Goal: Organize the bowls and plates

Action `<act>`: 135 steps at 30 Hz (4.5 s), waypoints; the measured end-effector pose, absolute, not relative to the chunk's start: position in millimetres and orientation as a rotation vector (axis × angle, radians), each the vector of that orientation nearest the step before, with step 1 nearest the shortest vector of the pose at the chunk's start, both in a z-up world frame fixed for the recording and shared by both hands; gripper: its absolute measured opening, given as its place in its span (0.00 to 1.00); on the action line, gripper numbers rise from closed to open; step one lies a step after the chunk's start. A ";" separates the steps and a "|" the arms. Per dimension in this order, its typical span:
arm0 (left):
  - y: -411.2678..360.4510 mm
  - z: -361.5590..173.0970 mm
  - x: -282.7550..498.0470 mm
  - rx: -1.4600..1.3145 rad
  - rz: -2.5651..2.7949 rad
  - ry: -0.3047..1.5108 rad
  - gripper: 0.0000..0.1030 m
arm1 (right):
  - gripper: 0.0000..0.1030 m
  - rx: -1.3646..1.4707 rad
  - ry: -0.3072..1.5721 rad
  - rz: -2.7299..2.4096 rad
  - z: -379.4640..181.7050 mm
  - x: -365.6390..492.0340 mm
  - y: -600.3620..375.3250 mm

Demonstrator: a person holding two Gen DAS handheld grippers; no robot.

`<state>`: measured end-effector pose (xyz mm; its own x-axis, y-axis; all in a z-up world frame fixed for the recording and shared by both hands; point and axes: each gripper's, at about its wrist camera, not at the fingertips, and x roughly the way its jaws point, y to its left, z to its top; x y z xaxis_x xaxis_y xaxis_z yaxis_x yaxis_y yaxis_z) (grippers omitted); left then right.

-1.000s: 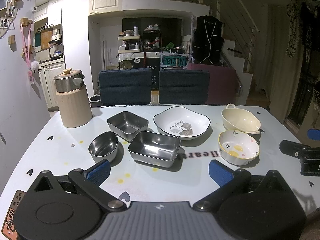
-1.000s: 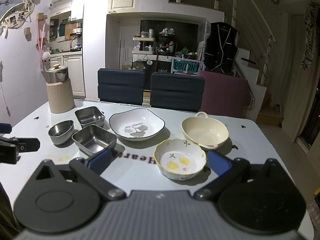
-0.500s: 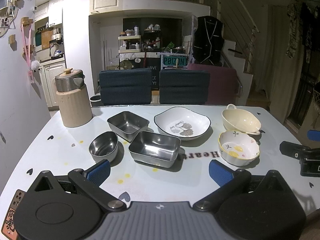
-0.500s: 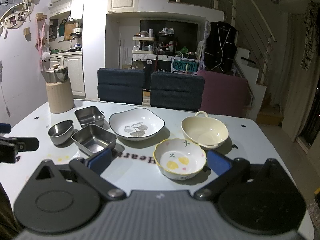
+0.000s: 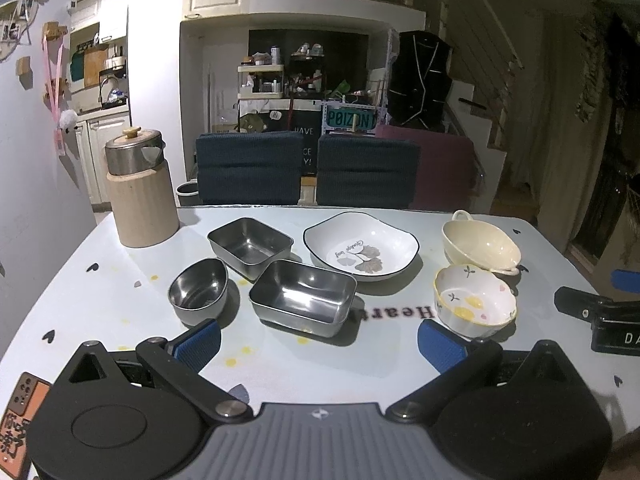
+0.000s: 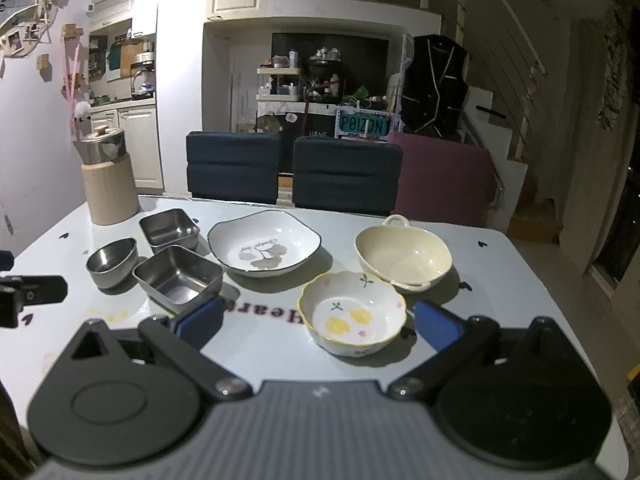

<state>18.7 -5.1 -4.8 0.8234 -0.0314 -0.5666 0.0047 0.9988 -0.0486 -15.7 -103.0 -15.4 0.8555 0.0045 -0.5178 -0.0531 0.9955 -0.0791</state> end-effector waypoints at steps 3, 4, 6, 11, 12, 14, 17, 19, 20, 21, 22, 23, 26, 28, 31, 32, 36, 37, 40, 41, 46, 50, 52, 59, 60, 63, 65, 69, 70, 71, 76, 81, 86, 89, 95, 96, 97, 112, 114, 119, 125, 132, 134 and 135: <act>-7.5 -7.0 28.5 -0.044 -0.024 0.600 1.00 | 1.00 -0.095 0.538 0.025 -15.8 -7.5 -104.9; -8.3 -7.2 32.1 -0.041 -0.027 0.596 1.00 | 1.00 -0.097 0.535 0.024 -15.9 -3.9 -106.3; -9.7 -6.2 40.6 -0.045 -0.039 0.585 1.00 | 1.00 -0.105 0.524 0.026 -15.9 3.7 -107.5; -12.0 -3.0 62.3 -0.077 -0.079 0.560 1.00 | 1.00 -0.111 0.479 0.060 -14.3 27.0 -111.5; -11.4 -3.2 67.4 -0.087 -0.085 0.546 1.00 | 1.00 -0.110 0.472 0.075 -14.6 33.7 -112.7; -9.9 -4.2 77.7 -0.099 -0.071 0.539 1.00 | 1.00 -0.109 0.460 0.088 -16.9 50.4 -114.6; -4.9 -6.0 96.4 -0.150 -0.093 0.552 1.00 | 1.00 -0.105 0.448 0.100 -22.7 72.9 -120.4; -3.9 -7.2 108.4 -0.161 -0.101 0.554 1.00 | 1.00 -0.111 0.433 0.125 -26.0 87.0 -122.7; -4.4 -7.8 114.5 -0.159 -0.100 0.560 1.00 | 1.00 -0.116 0.432 0.130 -27.2 94.2 -123.4; -5.1 -8.7 121.2 -0.159 -0.100 0.569 1.00 | 1.00 -0.119 0.429 0.135 -28.3 102.3 -123.0; -4.7 -10.0 127.2 -0.167 -0.101 0.575 1.00 | 1.00 -0.121 0.427 0.143 -29.4 111.2 -122.7; -4.3 -12.0 134.1 -0.179 -0.103 0.581 1.00 | 1.00 -0.121 0.427 0.149 -29.8 119.9 -122.0; -2.8 -20.5 154.7 -0.218 -0.102 0.611 1.00 | 1.00 -0.124 0.425 0.153 -35.2 148.4 -122.5; -0.8 -26.0 166.6 -0.248 -0.106 0.620 1.00 | 1.00 -0.132 0.431 0.160 -39.2 167.7 -120.6; 1.7 -34.1 184.5 -0.268 -0.117 0.621 1.00 | 1.00 -0.141 0.439 0.178 -44.9 196.2 -118.3; 2.9 -35.9 190.0 -0.272 -0.124 0.621 1.00 | 1.00 -0.143 0.443 0.182 -47.3 205.5 -116.9; 6.5 -47.0 214.1 -0.320 -0.126 0.628 0.96 | 1.00 -0.138 0.481 0.216 -59.0 250.7 -116.4; 7.5 -49.4 219.5 -0.335 -0.134 0.629 0.92 | 1.00 -0.128 0.495 0.222 -61.3 262.3 -116.1; 11.9 -57.3 236.9 -0.370 -0.156 0.635 0.88 | 0.92 -0.106 0.523 0.263 -71.1 288.9 -113.8; 12.7 -60.3 242.3 -0.375 -0.156 0.635 0.87 | 0.89 -0.103 0.535 0.265 -74.4 298.6 -112.3; 18.3 -78.5 273.7 -0.418 -0.160 0.667 0.81 | 0.71 -0.051 0.623 0.278 -93.4 350.8 -110.5; 22.1 -91.9 291.3 -0.431 -0.169 0.686 0.79 | 0.69 -0.015 0.690 0.282 -110.7 381.4 -110.1; 22.3 -95.7 295.1 -0.423 -0.170 0.698 0.79 | 0.67 -0.030 0.719 0.288 -119.9 394.2 -106.3; 21.7 -104.4 304.6 -0.344 -0.182 0.720 0.71 | 0.46 -0.085 0.789 0.310 -148.0 417.5 -85.3; 20.3 -105.3 305.9 -0.330 -0.184 0.723 0.70 | 0.35 -0.086 0.798 0.298 -151.4 421.4 -82.9; 18.4 -108.6 309.5 -0.299 -0.193 0.726 0.63 | 0.32 -0.068 0.798 0.293 -155.3 423.1 -79.4; 16.9 -110.8 313.3 -0.282 -0.197 0.734 0.59 | 0.29 -0.063 0.800 0.299 -155.5 422.5 -82.0; 15.1 -115.2 317.9 -0.254 -0.198 0.748 0.56 | 0.21 -0.022 0.819 0.264 -153.3 414.5 -94.9; 14.7 -116.5 319.2 -0.246 -0.194 0.751 0.55 | 0.19 -0.029 0.822 0.261 -153.3 411.5 -98.3; 15.0 -117.5 320.9 -0.238 -0.187 0.752 0.53 | 0.17 -0.024 0.827 0.256 -153.6 408.4 -102.5; 17.6 -117.1 333.8 -0.224 -0.162 0.745 0.47 | 0.14 0.018 0.835 0.249 -154.9 394.3 -121.2; 16.8 -118.1 354.8 -0.200 -0.146 0.726 0.40 | 0.15 -0.014 0.832 0.264 -152.6 385.5 -119.1; 10.6 -121.9 385.7 -0.098 -0.086 0.761 0.39 | 0.15 0.002 0.840 0.256 -150.6 390.2 -118.5; 6.5 -125.8 397.9 -0.017 -0.067 0.806 0.39 | 0.15 0.011 0.850 0.252 -149.7 390.7 -119.2; 7.7 -134.6 414.2 0.042 -0.067 0.894 0.38 | 0.15 0.049 0.875 0.245 -150.9 395.3 -124.9; 7.6 -134.3 415.9 0.045 -0.072 0.899 0.38 | 0.15 0.054 0.879 0.247 -151.0 396.8 -125.6; 7.1 -134.0 417.3 0.048 -0.076 0.903 0.35 | 0.15 0.060 0.882 0.248 -151.5 397.9 -126.3; 6.9 -142.6 420.7 -0.048 -0.132 0.945 0.24 | 0.22 0.064 0.893 0.255 -156.8 399.7 -130.6; 9.4 -142.4 419.6 -0.065 -0.129 0.937 0.22 | 0.21 0.063 0.887 0.256 -156.5 398.3 -131.3; 20.9 -139.3 410.3 -0.148 -0.096 0.878 0.21 | 0.18 0.133 0.876 0.254 -155.4 391.7 -134.4; 27.0 -113.1 383.6 -0.188 -0.110 0.805 0.17 | 0.16 0.174 0.847 0.279 -137.0 377.0 -136.1; 28.7 -67.9 337.2 -0.242 -0.136 0.730 0.17 | 0.15 0.186 0.775 0.291 -91.5 338.0 -143.4; 26.9 -52.7 320.8 -0.246 -0.149 0.713 0.17 | 0.15 0.183 0.755 0.295 -77.0 320.8 -145.9; 25.9 -46.0 312.6 -0.248 -0.152 0.709 0.17 | 0.15 0.185 0.747 0.296 -69.6 311.7 -147.5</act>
<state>312.6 25.9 -46.0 0.7499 -0.2212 -0.6234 0.0539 0.9597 -0.2758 311.7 -147.5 -69.6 0.6953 0.3287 -0.6391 -0.1985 0.9425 0.2687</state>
